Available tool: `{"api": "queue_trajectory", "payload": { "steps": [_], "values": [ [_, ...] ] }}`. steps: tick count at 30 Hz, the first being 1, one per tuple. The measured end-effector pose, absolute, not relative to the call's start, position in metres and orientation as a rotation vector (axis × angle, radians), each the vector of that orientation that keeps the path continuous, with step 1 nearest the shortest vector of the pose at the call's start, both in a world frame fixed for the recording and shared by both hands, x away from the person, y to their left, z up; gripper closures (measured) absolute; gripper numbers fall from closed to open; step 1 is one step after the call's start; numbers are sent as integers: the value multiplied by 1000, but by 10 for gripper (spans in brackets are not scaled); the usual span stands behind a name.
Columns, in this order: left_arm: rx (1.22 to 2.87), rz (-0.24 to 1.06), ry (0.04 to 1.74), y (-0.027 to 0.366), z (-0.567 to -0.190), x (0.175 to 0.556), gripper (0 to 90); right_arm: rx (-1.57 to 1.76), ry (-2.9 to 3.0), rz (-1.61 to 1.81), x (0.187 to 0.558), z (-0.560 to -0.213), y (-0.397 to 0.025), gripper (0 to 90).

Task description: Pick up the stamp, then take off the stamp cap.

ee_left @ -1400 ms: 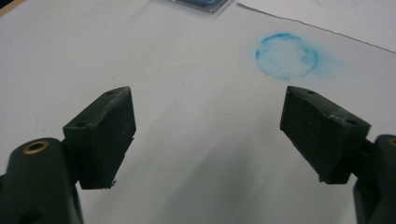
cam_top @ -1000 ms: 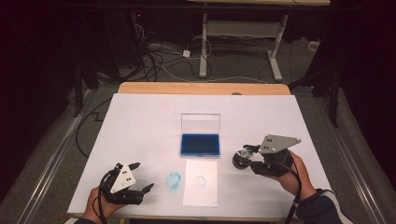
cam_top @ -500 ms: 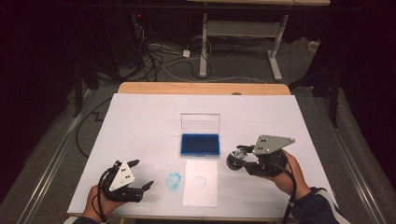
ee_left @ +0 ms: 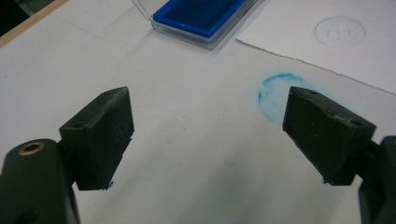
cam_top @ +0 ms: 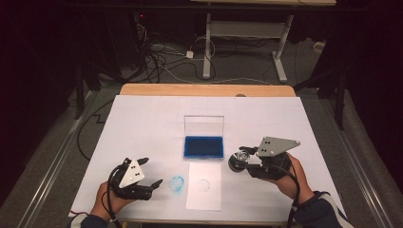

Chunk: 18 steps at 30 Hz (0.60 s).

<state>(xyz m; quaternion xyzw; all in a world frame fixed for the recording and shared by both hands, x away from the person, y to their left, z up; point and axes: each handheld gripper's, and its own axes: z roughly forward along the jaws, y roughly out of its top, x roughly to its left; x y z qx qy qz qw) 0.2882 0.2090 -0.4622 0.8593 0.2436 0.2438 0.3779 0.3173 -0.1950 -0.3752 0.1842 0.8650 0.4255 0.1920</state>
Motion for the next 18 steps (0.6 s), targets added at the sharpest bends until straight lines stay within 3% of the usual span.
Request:
{"api": "queue_trajectory", "payload": {
  "steps": [18],
  "values": [
    [2204, 544, 507, 159, -457, 309, 137, 473, 2428, 1245, 325, -375, -163, 568]
  ]
}}
